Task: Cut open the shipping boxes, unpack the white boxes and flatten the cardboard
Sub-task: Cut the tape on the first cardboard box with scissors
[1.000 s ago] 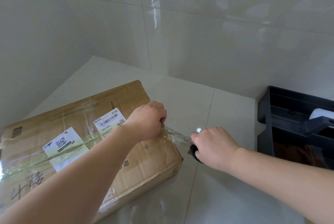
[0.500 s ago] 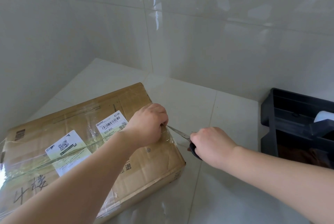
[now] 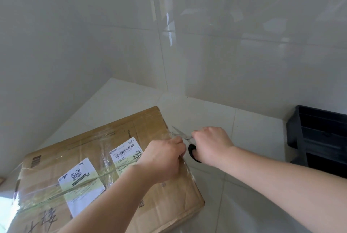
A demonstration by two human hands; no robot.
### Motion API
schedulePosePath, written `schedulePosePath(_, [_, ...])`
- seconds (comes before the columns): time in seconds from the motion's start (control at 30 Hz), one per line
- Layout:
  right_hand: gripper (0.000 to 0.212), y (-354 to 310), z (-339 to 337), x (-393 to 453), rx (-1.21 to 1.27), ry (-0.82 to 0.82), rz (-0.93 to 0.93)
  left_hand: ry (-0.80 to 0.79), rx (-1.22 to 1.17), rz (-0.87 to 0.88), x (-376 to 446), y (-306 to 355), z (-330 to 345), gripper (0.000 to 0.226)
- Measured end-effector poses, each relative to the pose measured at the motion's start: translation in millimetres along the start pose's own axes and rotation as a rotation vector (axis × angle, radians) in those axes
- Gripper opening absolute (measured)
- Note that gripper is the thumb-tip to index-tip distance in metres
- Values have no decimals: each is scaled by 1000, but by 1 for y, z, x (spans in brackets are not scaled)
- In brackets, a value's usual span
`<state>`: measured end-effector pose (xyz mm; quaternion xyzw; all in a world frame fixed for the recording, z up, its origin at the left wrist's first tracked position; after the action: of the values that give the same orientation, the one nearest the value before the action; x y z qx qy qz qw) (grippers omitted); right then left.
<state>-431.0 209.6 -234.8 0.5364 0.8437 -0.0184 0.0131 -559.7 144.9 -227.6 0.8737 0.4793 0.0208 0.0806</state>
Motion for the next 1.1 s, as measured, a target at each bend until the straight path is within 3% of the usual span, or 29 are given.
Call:
schedulePosePath(0.33, [6, -14, -5, 17, -30, -105, 0, -17, -23, -17, -2, -3, 1, 23])
schedulePosePath(0.43, [18, -16, -3, 21, -41, -139, 4, -1, -48, -14, -3, -3, 1, 23])
schedulePosePath(0.73, [20, -19, -2, 27, -16, -67, 16, -4, -56, -16, -2, -2, 0, 24])
schedulePosePath(0.97, [4, -22, -2, 33, -10, -48, 4, 23, -74, -1, -1, -2, -1, 24])
schedulePosePath(1.1, [9, -30, -3, 40, -44, -38, 4, 37, -83, -9, 0, -2, -1, 22])
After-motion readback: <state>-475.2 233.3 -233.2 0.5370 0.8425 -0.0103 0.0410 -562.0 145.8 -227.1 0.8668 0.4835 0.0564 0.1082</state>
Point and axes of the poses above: each hand's wrist, its own x-axis towards the middle knuckle, its own z-axis out of the palm, y = z × x, the point moved 3 cm from there along x, towards the middle knuckle, and after that the axes turned 14 degrees about z, right-handed, at the moved point
